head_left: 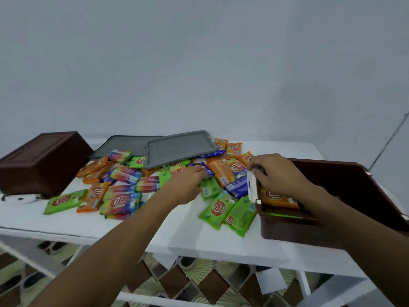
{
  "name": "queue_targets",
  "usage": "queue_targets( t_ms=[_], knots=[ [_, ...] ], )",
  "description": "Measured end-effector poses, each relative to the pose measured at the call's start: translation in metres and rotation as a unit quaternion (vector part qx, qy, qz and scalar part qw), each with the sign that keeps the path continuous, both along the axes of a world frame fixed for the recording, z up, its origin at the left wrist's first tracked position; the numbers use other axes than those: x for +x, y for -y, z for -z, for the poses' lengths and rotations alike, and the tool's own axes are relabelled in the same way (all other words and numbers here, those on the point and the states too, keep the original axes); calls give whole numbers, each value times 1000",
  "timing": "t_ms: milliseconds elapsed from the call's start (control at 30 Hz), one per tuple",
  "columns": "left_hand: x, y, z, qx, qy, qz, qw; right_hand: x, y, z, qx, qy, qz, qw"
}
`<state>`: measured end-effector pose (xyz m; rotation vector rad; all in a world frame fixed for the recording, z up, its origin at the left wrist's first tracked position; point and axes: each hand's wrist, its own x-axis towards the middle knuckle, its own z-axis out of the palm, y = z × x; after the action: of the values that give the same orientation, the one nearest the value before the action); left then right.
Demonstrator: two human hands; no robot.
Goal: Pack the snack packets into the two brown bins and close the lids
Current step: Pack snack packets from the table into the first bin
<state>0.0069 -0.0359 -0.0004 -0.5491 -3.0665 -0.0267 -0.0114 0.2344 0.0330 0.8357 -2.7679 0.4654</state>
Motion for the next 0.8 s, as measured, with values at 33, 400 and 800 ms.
queue_targets(
  t_ms=[33,400,800],
  knots=[
    [3,19,4,-12,14,-32,999,2,14,-2,-9,2,-9,1000],
    [30,104,45,61,150,-176,971,20,118,55,358,166,-49,918],
    [24,121,37,218,245,-108,939,17,147,48,233,147,34,961]
  ],
)
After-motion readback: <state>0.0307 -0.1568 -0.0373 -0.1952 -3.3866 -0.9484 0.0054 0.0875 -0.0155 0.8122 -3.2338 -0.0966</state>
